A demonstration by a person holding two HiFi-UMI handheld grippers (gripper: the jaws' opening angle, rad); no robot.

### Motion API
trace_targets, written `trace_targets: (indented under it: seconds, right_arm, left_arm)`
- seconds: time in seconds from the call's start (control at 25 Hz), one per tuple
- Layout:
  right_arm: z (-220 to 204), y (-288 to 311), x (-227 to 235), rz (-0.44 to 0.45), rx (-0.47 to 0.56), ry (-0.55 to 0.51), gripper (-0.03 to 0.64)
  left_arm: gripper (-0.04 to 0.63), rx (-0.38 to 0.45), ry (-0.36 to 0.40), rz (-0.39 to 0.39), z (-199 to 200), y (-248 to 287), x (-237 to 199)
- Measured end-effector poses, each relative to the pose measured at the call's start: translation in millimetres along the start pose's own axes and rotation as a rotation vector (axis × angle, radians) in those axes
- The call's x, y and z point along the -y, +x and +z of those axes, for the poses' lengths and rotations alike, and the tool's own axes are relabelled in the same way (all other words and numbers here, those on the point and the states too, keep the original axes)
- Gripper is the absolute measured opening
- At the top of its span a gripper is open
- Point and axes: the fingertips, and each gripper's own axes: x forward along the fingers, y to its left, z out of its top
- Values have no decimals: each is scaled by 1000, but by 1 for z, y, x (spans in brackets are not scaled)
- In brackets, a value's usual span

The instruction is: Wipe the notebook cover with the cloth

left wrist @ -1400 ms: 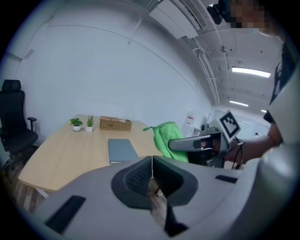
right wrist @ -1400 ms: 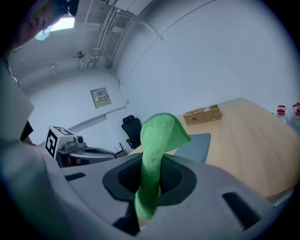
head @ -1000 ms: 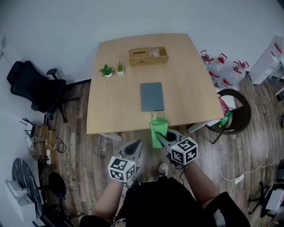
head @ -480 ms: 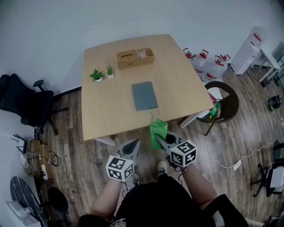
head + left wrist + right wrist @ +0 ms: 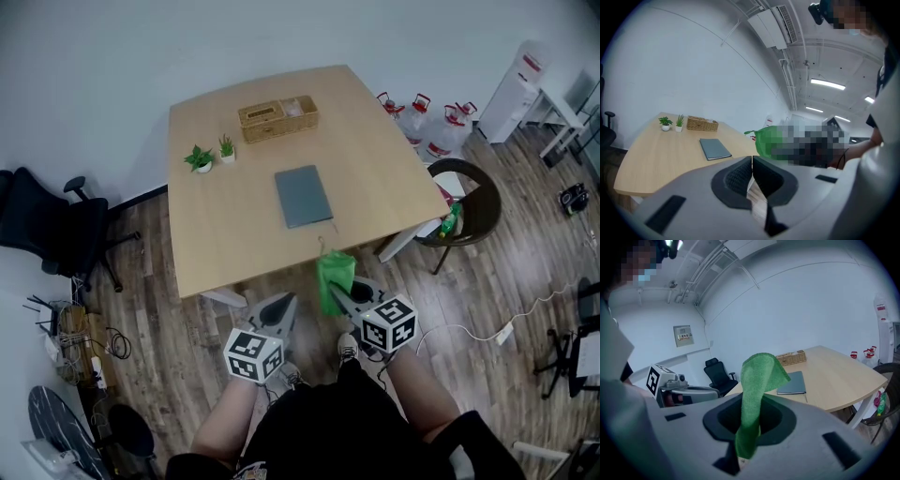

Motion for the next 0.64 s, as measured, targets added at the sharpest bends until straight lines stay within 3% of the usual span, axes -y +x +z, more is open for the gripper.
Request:
trace_targets:
  seconds: [0.64]
  right_arm:
    - [0,-1,-5,-4,25,11,63]
  left_arm:
    - [8,-12,18,-7,0,-8,2]
